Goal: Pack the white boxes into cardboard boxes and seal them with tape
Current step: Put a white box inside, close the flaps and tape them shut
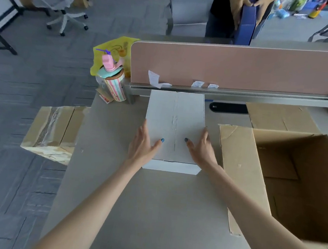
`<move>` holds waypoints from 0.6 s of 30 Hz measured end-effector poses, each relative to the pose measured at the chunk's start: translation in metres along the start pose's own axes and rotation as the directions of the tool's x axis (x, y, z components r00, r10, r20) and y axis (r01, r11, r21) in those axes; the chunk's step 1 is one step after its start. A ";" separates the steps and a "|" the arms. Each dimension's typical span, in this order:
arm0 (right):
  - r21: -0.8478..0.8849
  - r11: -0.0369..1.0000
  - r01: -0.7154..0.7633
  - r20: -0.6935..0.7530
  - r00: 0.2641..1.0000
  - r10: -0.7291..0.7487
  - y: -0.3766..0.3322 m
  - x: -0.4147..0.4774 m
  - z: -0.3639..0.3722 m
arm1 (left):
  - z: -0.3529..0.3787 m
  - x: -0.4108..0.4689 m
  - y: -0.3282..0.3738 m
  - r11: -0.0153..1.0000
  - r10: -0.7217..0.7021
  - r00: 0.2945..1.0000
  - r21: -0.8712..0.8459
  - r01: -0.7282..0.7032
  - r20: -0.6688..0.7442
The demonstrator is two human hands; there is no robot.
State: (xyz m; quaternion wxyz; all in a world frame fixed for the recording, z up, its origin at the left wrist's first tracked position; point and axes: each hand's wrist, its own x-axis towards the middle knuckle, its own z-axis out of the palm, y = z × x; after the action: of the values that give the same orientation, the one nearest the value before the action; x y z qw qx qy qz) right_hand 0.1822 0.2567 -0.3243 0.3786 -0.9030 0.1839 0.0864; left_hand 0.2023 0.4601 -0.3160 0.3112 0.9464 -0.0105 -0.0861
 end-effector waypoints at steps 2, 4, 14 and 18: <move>-0.029 1.000 -0.004 -0.008 1.000 0.004 -0.003 -0.005 0.007 | -0.003 -0.001 -0.006 0.999 -0.031 0.999 -0.044 0.030 -0.026; -0.020 1.000 0.014 0.003 1.000 -0.014 -0.004 -0.011 0.015 | -0.007 -0.002 -0.015 0.997 -0.050 0.998 -0.068 0.048 -0.033; 0.517 0.851 -0.088 0.165 0.986 0.002 0.003 -0.007 0.012 | -0.015 0.000 -0.055 0.794 -0.180 0.969 -0.557 0.244 0.168; 0.558 0.825 -0.090 0.194 0.981 -0.023 0.006 -0.011 0.015 | -0.007 -0.006 -0.045 0.679 -0.142 0.975 -0.700 0.220 0.168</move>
State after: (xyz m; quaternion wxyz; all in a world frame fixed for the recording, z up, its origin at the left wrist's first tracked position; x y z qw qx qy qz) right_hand 0.1700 0.2663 -0.3349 0.6427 -0.7348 0.1797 0.1215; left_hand 0.1960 0.5013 -0.3356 0.6429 0.7419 0.1017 -0.1610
